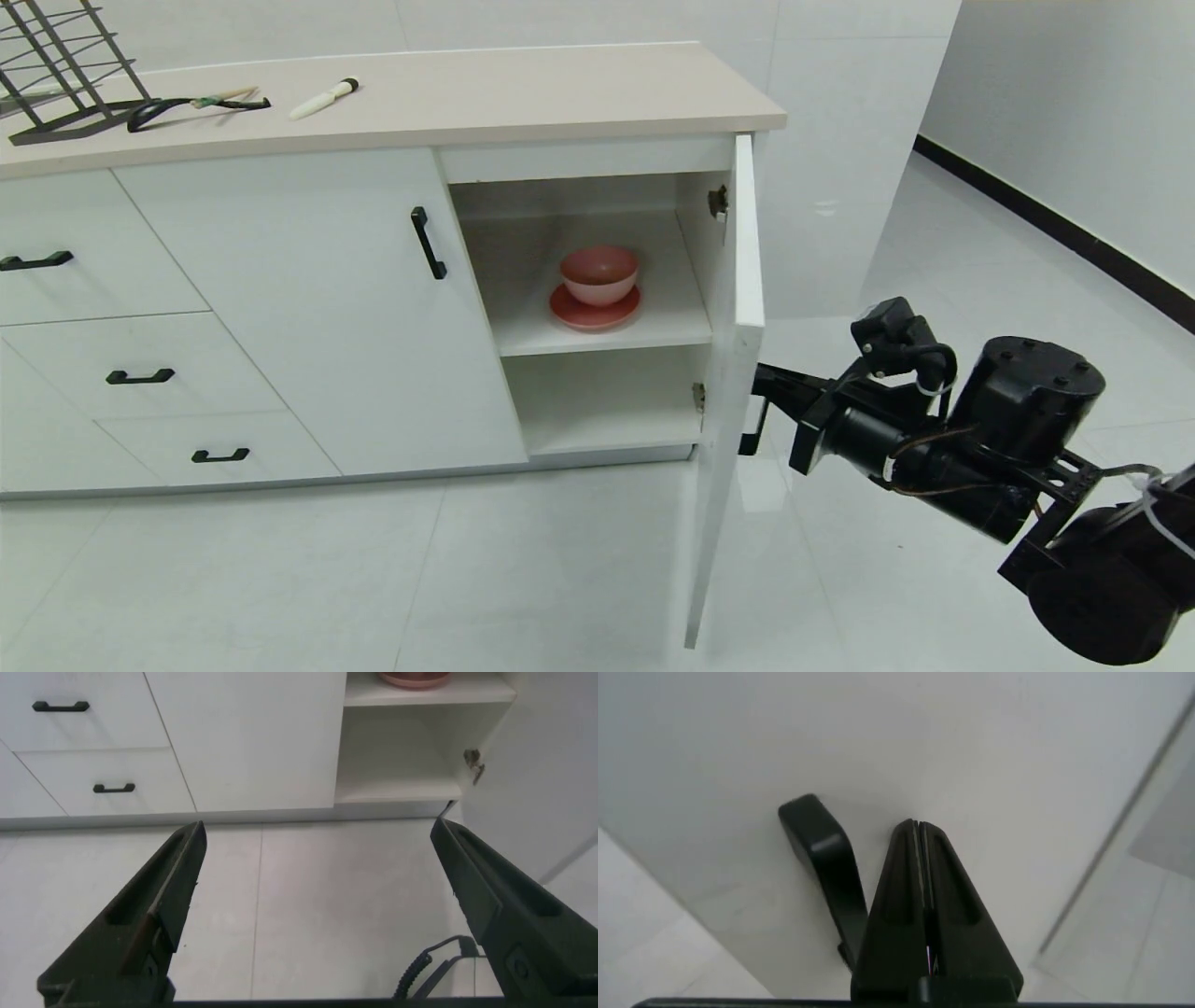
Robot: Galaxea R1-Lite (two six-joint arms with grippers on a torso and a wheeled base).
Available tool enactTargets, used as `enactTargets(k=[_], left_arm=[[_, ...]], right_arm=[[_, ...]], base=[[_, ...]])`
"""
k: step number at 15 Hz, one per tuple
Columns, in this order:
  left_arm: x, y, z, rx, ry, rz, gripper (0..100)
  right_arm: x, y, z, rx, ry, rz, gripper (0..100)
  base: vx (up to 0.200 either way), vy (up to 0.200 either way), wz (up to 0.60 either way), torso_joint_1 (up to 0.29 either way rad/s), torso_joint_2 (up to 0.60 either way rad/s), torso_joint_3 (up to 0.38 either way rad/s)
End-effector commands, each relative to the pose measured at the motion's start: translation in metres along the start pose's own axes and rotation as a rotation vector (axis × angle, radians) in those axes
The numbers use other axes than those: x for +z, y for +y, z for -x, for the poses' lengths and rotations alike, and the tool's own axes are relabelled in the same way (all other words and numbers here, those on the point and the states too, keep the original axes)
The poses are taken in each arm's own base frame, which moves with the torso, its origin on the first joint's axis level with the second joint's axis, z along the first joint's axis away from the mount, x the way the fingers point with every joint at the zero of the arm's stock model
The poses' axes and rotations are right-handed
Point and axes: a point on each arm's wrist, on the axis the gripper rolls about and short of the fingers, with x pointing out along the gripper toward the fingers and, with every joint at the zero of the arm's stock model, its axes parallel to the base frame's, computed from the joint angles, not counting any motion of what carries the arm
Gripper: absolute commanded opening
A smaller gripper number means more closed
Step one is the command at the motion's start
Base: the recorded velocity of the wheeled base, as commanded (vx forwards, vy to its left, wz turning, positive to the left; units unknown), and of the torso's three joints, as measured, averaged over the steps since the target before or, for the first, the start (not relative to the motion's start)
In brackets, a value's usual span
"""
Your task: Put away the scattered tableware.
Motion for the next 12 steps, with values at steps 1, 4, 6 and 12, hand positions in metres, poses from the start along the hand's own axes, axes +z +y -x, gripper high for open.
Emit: enactTargets(k=[1, 4, 6, 12], left_arm=[[0.0, 0.0, 0.0, 0.0, 0.0, 0.0, 100], [0.0, 0.0, 0.0, 0.005, -0.002, 0.011, 100], [0.0, 0.0, 0.0, 0.008, -0.002, 0.013, 100], [0.0, 0.0, 0.0, 0.009, -0.002, 0.013, 100]], right_arm=[[-0.01, 0.013, -0.019, 0.047, 0.003, -0.007, 0], [-0.018, 0.025, -0.035, 0.088, -0.001, -0.011, 0], [-0.016, 0.022, -0.049, 0.086, -0.04, -0.004, 0], [-0.025, 0.022, -0.073, 0.093, -0.064, -0.001, 0]], base=[[0.0, 0.0, 0.0, 0.0, 0.0, 0.0], [0.0, 0.0, 0.0, 0.0, 0.0, 0.0], [0.0, 0.0, 0.0, 0.0, 0.0, 0.0], [0.0, 0.0, 0.0, 0.0, 0.0, 0.0]])
